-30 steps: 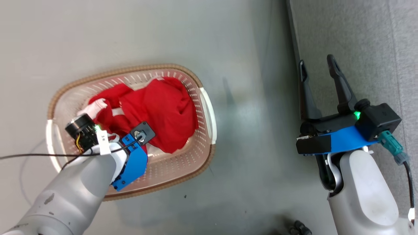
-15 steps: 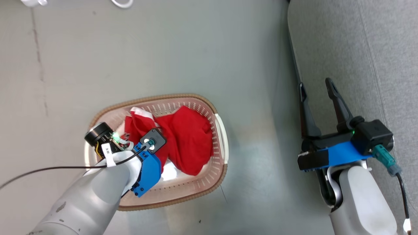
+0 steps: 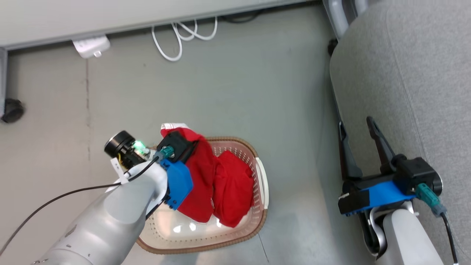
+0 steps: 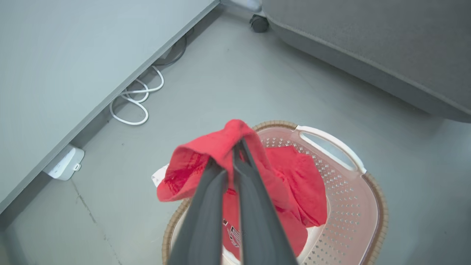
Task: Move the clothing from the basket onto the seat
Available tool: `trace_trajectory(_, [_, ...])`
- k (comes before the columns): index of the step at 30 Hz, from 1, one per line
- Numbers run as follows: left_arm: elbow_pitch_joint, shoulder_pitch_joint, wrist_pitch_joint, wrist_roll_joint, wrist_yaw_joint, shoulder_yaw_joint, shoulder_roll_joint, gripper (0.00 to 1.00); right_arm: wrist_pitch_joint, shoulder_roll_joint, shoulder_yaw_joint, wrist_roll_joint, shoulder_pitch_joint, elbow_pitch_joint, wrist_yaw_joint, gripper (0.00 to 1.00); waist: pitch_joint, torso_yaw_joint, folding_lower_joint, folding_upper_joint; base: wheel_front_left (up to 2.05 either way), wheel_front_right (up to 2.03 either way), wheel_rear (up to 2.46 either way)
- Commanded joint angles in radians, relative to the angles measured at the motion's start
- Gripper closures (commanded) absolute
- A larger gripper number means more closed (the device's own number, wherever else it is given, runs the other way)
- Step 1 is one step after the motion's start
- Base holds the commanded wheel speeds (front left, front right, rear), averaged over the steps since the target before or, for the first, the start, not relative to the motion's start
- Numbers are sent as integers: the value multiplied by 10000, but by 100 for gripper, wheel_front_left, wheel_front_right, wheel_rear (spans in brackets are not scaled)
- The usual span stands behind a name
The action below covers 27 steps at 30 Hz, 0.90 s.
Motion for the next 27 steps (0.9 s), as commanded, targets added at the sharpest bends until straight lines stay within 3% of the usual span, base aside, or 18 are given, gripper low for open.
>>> trace_trajectory(1, [-372,31,-92,-35,135,200,79,100,-3,-21,-30,-63,217,47,-7,0,-407,135,2,-1,0,0,0])
trace_trajectory(12, [-3058,393,-79,146,911,1449,519,100,-3,-20,-99,-92,907,148,-7,0,-1458,334,2,-1,0,0,0])
trace_trajectory(27, [-5296,482,-81,126,1485,2461,552,100,-3,-20,103,16,1434,305,-7,0,-2666,339,2,-1,0,0,0])
